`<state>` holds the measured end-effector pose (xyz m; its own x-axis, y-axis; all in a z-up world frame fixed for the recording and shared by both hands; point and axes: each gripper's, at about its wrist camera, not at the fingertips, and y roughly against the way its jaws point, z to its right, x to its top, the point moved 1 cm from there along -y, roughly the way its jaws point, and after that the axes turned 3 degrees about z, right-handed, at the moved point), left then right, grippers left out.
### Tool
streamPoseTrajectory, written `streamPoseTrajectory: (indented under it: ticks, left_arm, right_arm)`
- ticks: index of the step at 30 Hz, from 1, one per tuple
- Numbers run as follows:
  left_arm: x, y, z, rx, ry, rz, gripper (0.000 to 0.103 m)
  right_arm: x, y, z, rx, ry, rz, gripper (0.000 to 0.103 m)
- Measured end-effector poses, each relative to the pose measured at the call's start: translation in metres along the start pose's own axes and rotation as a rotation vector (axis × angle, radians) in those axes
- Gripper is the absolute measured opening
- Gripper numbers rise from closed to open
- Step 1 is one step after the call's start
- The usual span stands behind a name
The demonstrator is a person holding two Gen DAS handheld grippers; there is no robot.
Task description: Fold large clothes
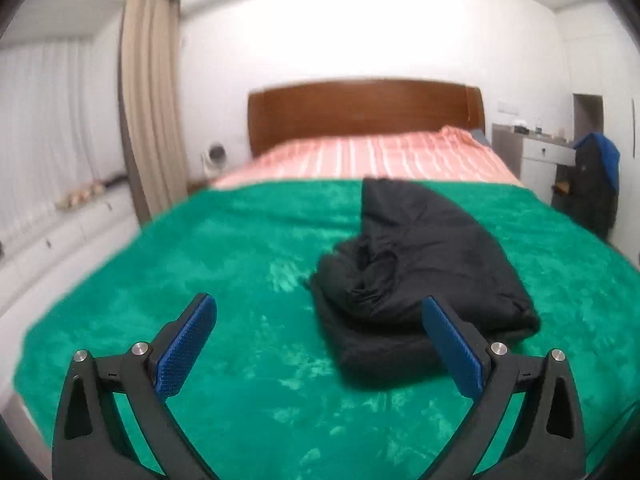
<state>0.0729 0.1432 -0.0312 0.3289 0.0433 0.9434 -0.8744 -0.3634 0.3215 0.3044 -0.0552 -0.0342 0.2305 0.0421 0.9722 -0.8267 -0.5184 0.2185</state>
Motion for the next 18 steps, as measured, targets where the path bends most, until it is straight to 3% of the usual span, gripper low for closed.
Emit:
streamPoseTrajectory:
  ticks: [2, 4, 10, 18]
  left_arm:
    - [0.003, 0.010, -0.005, -0.001, 0.016, -0.003, 0.103]
    - [0.011, 0.014, 0.001, -0.006, 0.042, -0.042, 0.103]
    - [-0.017, 0.033, 0.023, 0.015, 0.060, -0.171, 0.103]
    - [-0.044, 0.047, 0.043, -0.041, 0.055, -0.261, 0.103]
  right_arm:
    - [-0.010, 0.002, -0.002, 0.019, -0.004, -0.149, 0.103]
    - [-0.024, 0.011, -0.001, 0.028, -0.043, -0.211, 0.103]
    - [-0.041, 0.055, -0.007, -0.041, -0.087, -0.190, 0.103]
    - [-0.044, 0.097, -0.014, -0.061, -0.117, -0.214, 0.103]
